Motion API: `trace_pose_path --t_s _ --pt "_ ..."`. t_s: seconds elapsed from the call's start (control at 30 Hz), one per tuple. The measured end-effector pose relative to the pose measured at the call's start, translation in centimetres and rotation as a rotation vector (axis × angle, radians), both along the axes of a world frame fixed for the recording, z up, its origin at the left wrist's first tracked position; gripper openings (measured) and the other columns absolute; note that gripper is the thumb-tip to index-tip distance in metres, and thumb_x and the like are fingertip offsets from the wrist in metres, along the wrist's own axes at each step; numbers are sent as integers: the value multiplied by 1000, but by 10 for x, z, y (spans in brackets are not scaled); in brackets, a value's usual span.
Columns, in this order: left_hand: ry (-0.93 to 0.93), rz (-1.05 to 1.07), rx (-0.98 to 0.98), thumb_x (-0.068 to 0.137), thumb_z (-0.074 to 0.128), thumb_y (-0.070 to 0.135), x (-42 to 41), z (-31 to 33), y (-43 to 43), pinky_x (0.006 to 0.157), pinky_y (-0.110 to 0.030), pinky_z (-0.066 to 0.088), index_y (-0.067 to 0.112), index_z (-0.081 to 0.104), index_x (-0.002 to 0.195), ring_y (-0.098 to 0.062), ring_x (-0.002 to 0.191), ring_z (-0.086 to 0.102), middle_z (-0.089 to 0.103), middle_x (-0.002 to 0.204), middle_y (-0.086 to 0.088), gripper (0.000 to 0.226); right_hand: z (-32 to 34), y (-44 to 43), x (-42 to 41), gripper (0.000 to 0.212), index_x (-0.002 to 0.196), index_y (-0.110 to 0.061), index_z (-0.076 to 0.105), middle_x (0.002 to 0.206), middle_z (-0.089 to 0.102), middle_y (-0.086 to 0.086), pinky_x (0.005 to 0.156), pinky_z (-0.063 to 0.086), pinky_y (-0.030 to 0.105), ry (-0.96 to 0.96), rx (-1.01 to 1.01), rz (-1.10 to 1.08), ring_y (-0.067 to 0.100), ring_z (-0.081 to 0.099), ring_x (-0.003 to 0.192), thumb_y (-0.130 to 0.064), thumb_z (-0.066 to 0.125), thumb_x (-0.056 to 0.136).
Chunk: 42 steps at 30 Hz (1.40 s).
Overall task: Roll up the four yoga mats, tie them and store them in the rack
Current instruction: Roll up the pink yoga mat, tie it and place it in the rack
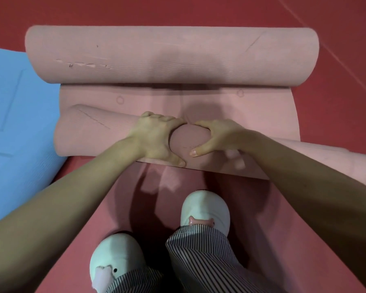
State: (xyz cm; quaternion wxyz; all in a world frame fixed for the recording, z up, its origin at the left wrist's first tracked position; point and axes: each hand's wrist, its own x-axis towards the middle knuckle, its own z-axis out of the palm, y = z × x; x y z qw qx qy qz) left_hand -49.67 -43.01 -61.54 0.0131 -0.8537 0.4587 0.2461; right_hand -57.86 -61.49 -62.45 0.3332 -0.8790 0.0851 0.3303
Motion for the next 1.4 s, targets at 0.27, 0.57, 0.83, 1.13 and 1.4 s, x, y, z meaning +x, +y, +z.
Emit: trace_pose_path --t_s 0.27,0.57,0.83,1.13,1.4 --pt "151 -46 47 43 59 86 -13 -8 -31 83 -31 45 44 50 118 -15 96 63 68 101 16 86 -19 -27 -31 57 117 -36 58 104 63 -13 83 49 29 152 196 -100 11 60 99 -51 77 66" --pt "309 -3 158 31 54 93 14 -7 -52 94 -36 46 46 52 125 -19 107 59 67 113 11 105 4 -4 -47 87 140 -21 39 135 49 0 100 32 33 -254 -247 43 22 47 123 -71 50 70" --pt "108 23 -209 51 47 88 8 -15 -34 96 -34 42 27 62 123 -19 117 55 60 129 6 96 0 -1 -46 102 146 -25 26 146 37 -7 108 21 31 -227 -276 -15 14 35 132 -65 70 63" --pt "-308 -121 -402 48 43 90 -19 -39 -6 94 -43 34 15 52 131 -33 113 55 59 128 -9 112 -2 -18 -25 97 145 -30 32 145 42 -9 106 27 29 -120 -220 -32 13 41 129 -70 67 64" --pt "-297 -141 -350 49 50 87 -17 -38 -8 94 -46 40 14 50 130 -31 110 58 60 124 -11 110 0 -22 -18 98 142 -40 29 136 52 -8 103 36 32 6 -185 -36 20 49 123 -77 64 58"
